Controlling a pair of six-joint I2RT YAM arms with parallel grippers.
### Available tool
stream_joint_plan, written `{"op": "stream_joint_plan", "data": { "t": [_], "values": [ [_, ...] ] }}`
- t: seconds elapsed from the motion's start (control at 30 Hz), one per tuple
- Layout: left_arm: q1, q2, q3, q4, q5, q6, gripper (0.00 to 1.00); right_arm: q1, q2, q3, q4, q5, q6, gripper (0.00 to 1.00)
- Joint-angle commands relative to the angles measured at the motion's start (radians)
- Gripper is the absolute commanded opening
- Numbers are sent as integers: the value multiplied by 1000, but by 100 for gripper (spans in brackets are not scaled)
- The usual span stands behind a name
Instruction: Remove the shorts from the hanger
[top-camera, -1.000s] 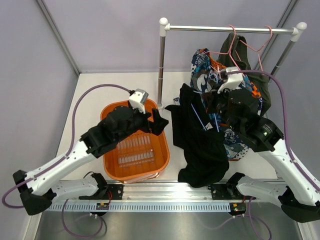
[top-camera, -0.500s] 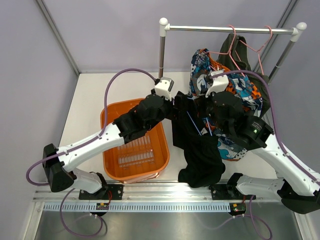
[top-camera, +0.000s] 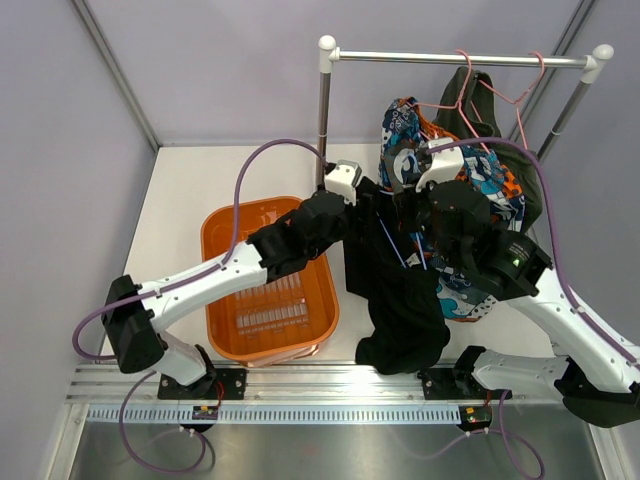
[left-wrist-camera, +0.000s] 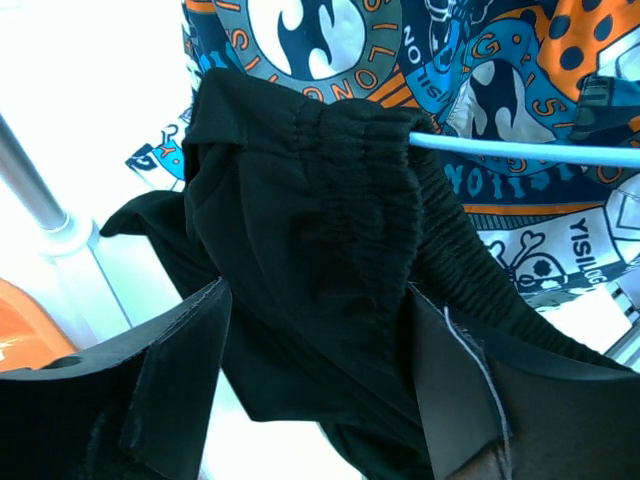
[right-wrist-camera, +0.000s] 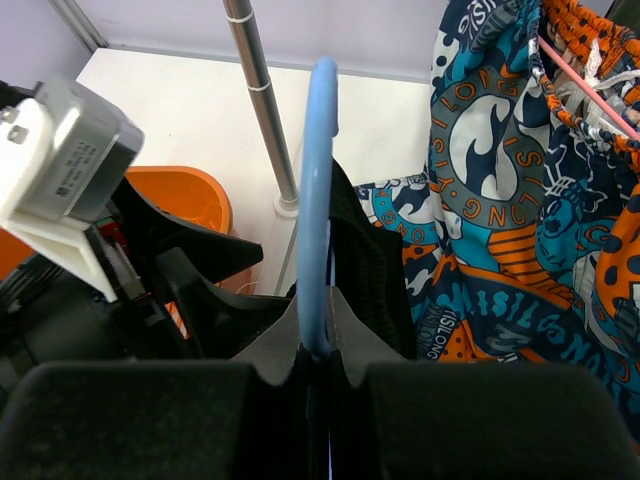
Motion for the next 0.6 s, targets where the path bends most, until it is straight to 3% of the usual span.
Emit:
{"op": "stream_joint_plan", "data": {
  "t": [0.0,0.1,0.27,0.33,0.57],
  "values": [
    [-5,25,62,68,-18,8,69,18,1,55,34,33,3,0],
    [-5,49,83,63,-17,10,58,23,6,55,32,37,6,0],
    [-5,59,89,66,-69,21,14,31,0,53,20,40,9,0],
    [-3,60,97,57,-124,33,2,37,-3,54,14,36,13,0],
    [80,106,193,-33,-241,27,0,101,-19,44,-26,32,52,0]
  ]
}}
